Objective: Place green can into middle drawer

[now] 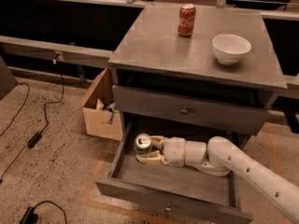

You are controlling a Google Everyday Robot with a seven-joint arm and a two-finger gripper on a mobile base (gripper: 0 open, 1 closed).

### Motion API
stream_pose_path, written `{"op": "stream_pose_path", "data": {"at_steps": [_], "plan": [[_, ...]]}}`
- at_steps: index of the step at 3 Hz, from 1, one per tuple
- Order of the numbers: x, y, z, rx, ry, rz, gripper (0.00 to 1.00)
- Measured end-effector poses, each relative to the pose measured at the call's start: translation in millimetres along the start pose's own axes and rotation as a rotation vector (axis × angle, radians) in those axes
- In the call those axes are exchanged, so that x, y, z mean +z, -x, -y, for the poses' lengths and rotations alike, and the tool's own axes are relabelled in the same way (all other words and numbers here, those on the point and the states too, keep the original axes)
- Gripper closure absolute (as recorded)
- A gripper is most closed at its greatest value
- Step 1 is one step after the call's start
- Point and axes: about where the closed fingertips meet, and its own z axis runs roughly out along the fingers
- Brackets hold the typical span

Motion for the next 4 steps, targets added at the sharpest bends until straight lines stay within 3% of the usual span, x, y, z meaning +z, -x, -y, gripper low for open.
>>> {"op": "stream_pose_path", "data": {"at_steps": [2, 3, 4], "plan": [[1.3, -102.8, -20.5, 0.031, -0.006, -0.081, 1.00], [1.8, -139.9, -10.9, 0.041, -0.023, -0.115, 1.00], [7.9, -160.7, 8.4, 0.030, -0.030, -0.121, 1.00]]}}
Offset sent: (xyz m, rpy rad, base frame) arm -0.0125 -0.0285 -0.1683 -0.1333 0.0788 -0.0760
